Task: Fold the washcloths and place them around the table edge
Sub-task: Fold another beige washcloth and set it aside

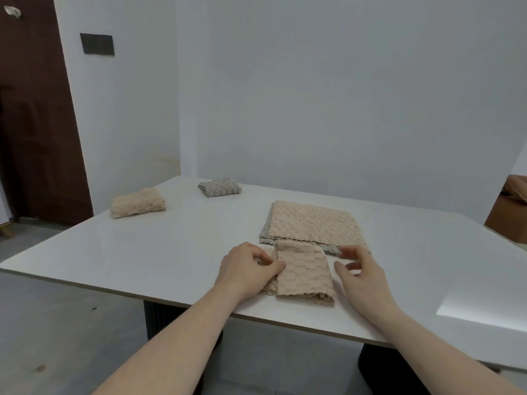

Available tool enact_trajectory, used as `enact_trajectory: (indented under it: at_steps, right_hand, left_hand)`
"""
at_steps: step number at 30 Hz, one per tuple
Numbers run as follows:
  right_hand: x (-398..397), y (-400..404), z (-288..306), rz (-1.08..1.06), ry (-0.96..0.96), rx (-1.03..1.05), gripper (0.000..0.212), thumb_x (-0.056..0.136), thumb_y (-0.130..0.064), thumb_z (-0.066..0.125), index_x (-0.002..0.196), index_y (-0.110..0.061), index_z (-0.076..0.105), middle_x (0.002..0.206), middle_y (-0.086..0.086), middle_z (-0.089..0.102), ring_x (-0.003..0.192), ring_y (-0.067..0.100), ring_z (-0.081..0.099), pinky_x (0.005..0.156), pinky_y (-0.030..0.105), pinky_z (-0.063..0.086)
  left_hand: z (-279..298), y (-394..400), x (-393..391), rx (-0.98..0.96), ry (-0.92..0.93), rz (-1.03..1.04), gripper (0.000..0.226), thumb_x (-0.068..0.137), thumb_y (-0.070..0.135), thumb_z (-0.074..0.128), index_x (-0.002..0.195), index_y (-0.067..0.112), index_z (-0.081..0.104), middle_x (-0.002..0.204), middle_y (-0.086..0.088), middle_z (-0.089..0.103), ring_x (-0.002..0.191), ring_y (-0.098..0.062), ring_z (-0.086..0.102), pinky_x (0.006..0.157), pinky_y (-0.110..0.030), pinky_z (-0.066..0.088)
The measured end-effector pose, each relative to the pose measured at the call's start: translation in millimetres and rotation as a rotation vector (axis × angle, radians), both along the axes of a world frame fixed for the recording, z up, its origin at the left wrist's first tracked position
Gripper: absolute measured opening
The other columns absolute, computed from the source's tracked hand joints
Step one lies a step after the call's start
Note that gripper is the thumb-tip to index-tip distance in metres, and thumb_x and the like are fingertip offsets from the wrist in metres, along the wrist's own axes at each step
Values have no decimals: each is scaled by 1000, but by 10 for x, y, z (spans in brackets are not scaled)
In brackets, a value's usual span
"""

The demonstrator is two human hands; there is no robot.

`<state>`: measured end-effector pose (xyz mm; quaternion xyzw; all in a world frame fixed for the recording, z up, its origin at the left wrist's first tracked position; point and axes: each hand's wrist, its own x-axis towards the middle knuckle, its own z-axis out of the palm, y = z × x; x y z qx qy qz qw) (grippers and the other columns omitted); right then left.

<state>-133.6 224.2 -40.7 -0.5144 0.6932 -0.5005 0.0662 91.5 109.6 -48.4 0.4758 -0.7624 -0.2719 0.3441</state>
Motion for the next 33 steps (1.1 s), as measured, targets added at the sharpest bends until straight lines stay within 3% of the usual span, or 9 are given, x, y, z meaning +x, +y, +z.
enact_trajectory:
  at_steps: [3, 9, 18, 21, 25, 30, 33]
  right_hand:
    - [-25, -37, -52, 30, 10, 29, 22, 94, -32, 61, 115, -38, 55, 114, -22, 61, 95, -1, 59, 82, 27, 49]
    - [-4, -67, -86, 109, 177, 138, 38, 96, -55, 48, 133, -46, 47, 130, -28, 49, 110, -3, 52, 95, 32, 47]
    - [-15, -92, -128, 136, 374, 237, 52, 96, -64, 41, 142, -40, 47, 141, -18, 48, 129, 6, 44, 111, 33, 37]
    - [-6, -104, -133, 122, 447, 294, 53, 97, -65, 34, 143, -41, 45, 143, -17, 48, 134, 9, 40, 113, 35, 32]
    - [22, -100, -117, 116, 486, 336, 58, 96, -69, 25, 147, -44, 37, 148, -16, 42, 137, 11, 36, 114, 38, 30]
    - [34, -54, -94, 223, 456, 299, 63, 95, -75, 17, 153, -54, 8, 162, -29, 8, 150, 1, 13, 122, 38, 19]
    - [46, -47, -72, 279, 496, 356, 61, 97, -72, 19, 154, -53, 9, 162, -30, 2, 150, -3, 6, 123, 33, 11]
  left_hand:
    - [-8, -14, -12, -30, -2, -6, 28, 72, 65, 76, 77, 38, 77, 107, 24, 61, 106, -2, 59, 99, -36, 47]
    - [6, -34, 30, -32, 249, 30, 15, 82, 45, 80, 74, 32, 77, 106, 20, 65, 107, -1, 59, 100, -29, 44]
    - [2, 11, -17, -113, 20, 161, 25, 79, 43, 76, 65, 28, 62, 99, 19, 56, 105, -11, 56, 95, -33, 42]
    - [19, 95, -23, -285, 30, 71, 12, 84, 42, 67, 92, 36, 60, 118, 20, 49, 114, -8, 48, 101, -32, 34]
    - [-30, 136, -53, -389, -229, -222, 49, 97, 53, 45, 145, 42, 47, 160, 24, 27, 148, 2, 18, 122, -34, 14]
    - [-31, 93, -80, -154, -435, -243, 63, 102, 62, 28, 160, 39, 20, 167, 21, 10, 154, 0, 0, 127, -39, 1]
    - [-9, 108, -109, -109, -520, -236, 67, 100, 64, 25, 161, 38, 14, 168, 20, 6, 154, -3, 0, 127, -42, 0]
